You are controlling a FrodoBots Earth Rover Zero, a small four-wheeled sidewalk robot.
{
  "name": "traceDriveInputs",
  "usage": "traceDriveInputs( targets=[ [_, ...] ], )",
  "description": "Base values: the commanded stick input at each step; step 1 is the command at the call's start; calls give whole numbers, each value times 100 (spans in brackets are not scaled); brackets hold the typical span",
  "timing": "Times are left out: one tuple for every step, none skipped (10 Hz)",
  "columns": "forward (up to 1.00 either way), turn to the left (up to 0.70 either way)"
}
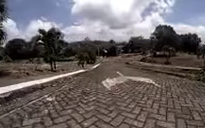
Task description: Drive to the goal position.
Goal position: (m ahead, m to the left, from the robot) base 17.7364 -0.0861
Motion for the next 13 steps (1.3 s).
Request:
traceDriveInputs(
  targets=[
    [70, 0],
    [70, 0],
    [70, -19],
    [70, -11],
    [70, 0],
    [70, 0],
    [70, 0],
    [70, 0],
    [70, 0],
    [70, 0],
    [70, 0],
    [70, 0],
    [70, 0]
  ],
)
